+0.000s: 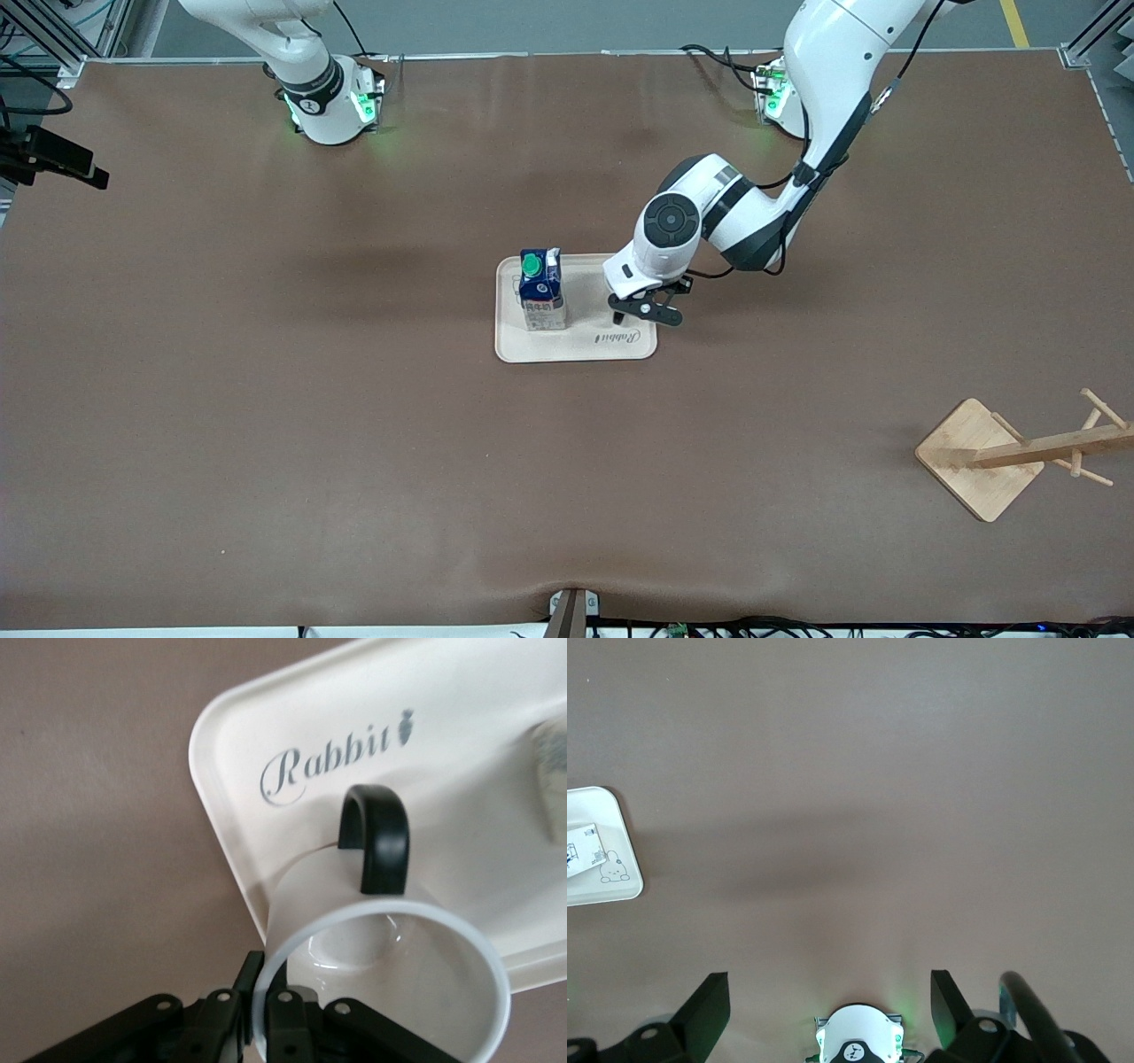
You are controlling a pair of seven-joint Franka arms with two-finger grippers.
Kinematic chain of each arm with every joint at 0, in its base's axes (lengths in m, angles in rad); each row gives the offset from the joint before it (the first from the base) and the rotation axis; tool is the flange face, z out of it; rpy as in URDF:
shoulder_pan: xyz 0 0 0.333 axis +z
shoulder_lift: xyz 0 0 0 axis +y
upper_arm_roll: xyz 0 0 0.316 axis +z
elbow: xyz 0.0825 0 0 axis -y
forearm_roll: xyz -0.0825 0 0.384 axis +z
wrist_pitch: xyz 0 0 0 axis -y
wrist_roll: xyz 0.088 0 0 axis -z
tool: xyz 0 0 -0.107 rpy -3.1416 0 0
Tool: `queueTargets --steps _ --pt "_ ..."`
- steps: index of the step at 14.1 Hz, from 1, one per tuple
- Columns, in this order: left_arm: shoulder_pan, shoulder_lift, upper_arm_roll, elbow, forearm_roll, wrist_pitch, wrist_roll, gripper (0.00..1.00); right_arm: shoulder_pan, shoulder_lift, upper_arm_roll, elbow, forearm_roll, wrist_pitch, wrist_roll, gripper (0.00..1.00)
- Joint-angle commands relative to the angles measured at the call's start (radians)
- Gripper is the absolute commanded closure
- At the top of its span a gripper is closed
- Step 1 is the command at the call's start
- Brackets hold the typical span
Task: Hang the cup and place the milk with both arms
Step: 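Lift the mug toward the wooden stand while the right gripper reaches the carton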
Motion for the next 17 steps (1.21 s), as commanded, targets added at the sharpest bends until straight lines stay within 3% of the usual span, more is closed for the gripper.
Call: queueTargets --steps 1,4,6,8,12,17 --pt "0.005 -0.009 -0.003 0.054 0.022 -0.05 0.01 1.0 -0.028 0.002 0.01 -0.003 0.051 -0.004 -0.008 0.0" --pt "0.057 -0.107 0.003 0.057 0.014 -0.073 0.07 1.0 -0.051 0.028 0.01 0.001 0.075 -0.006 -0.011 0.0" --pt "0.12 -0.175 -0.005 0.083 0.002 -0.165 0.122 1.0 -0.049 0.038 0.01 0.001 0.077 -0.007 -0.011 0.0" --pt "0.164 -0.215 -0.002 0.167 -0.002 -0.295 0.179 1.0 -0.044 0.048 0.01 0.0 0.077 -0.007 -0.011 0.0" --pt "0.279 -0.214 -0.003 0.376 -0.015 -0.535 0.272 1.0 0.038 0.118 0.016 0.004 0.075 -0.043 -0.002 0.0" --pt "0.477 -0.23 -0.005 0.433 -0.067 -0.621 0.458 1.0 0.179 0.201 0.018 0.003 0.104 0.018 0.005 0.0"
